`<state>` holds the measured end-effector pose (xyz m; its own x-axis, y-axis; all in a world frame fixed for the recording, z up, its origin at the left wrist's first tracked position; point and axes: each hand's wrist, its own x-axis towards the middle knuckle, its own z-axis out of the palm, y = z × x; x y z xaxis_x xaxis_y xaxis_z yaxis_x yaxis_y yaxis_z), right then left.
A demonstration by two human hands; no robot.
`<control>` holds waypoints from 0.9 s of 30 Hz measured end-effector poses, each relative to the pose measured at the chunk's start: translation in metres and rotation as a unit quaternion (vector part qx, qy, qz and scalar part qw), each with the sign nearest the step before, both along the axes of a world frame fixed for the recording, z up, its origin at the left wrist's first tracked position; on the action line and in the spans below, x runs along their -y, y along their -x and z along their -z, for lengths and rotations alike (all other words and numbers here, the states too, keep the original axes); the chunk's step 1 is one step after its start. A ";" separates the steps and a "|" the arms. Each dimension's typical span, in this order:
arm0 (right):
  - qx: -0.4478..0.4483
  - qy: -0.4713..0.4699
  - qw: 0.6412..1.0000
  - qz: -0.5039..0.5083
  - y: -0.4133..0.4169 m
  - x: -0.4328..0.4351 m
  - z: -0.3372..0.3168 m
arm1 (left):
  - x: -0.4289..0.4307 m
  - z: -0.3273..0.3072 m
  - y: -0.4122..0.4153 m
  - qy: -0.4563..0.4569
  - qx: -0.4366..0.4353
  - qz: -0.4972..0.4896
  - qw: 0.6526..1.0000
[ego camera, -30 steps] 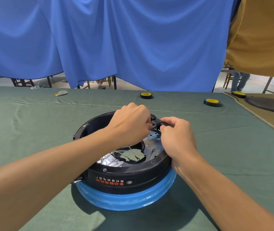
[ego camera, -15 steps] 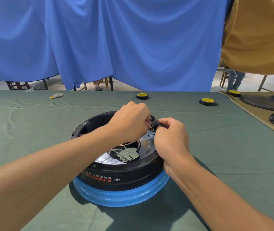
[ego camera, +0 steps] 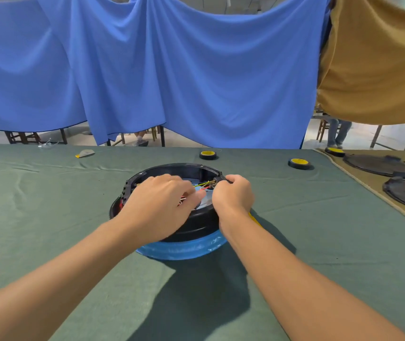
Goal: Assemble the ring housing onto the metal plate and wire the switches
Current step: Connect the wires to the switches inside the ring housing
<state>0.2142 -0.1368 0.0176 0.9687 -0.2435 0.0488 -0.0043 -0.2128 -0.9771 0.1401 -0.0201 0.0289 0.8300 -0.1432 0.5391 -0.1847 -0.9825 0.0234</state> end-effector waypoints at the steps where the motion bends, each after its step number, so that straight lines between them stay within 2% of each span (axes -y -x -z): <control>1: -0.001 -0.004 1.000 -0.023 -0.003 0.001 0.001 | -0.003 0.006 0.007 -0.008 0.022 0.029 0.999; 3: 0.019 0.019 0.996 -0.080 -0.010 0.009 0.005 | -0.010 0.019 0.018 -0.048 0.041 0.073 0.995; 6: 0.089 0.153 0.980 -0.088 -0.016 0.039 0.012 | -0.019 0.036 0.022 -0.096 0.052 0.075 0.991; 8: 0.125 0.288 0.946 -0.078 -0.018 0.063 0.019 | -0.016 0.038 0.016 -0.098 0.072 0.066 0.990; 10: 0.124 0.406 0.899 -0.103 -0.018 0.083 0.028 | -0.006 0.037 0.007 -0.095 0.087 0.043 0.991; 13: 0.104 0.501 0.847 -0.142 -0.015 0.095 0.035 | 0.011 0.038 -0.006 -0.103 0.091 -0.001 0.990; 17: 0.134 0.510 0.835 -0.157 -0.012 0.094 0.039 | 0.028 0.043 -0.022 -0.115 0.111 -0.057 0.985; 20: 0.156 0.518 0.833 -0.119 -0.015 0.094 0.042 | 0.030 0.050 -0.030 -0.133 0.152 -0.074 0.977; 24: 0.136 0.483 0.863 -0.060 -0.023 0.104 0.045 | 0.022 0.063 -0.034 -0.122 0.226 -0.030 0.966; 27: 0.125 0.464 0.875 -0.060 -0.024 0.105 0.049 | 0.018 0.066 -0.035 -0.100 0.238 0.005 0.966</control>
